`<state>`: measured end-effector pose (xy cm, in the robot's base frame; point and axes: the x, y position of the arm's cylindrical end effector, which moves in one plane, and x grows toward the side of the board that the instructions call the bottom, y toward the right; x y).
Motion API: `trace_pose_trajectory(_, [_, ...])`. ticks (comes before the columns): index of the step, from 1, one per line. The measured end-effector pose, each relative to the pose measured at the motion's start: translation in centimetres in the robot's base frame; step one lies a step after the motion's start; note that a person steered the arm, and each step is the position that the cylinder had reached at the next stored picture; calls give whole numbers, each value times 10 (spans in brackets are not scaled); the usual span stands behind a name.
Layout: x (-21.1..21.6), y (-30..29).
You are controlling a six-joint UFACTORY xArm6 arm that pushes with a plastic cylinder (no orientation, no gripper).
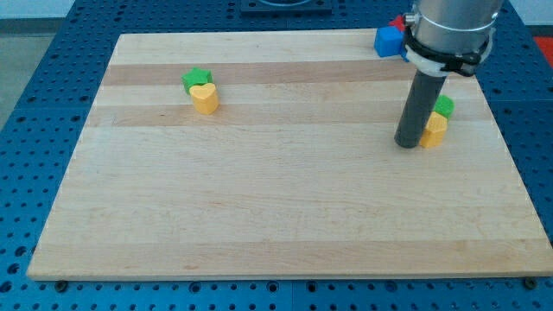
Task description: Move your arm to the left side of the heart and green star
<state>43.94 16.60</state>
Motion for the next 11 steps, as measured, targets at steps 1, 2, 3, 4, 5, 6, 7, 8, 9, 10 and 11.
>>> trace_pose_trajectory(1, [-2, 1])
trace_pose_trajectory(2, [20, -18])
trace_pose_trajectory(3, [52, -52])
trace_pose_trajectory(4, [65, -106])
trace_pose_trajectory(5, [65, -183])
trace_pose_trajectory(6, [54, -258])
trace_pose_trajectory(7, [54, -288])
trace_pose_trajectory(8, [54, -290])
trace_pose_trajectory(9, [54, -290])
trace_pose_trajectory(10, [51, -304])
trace_pose_trajectory(11, [33, -346])
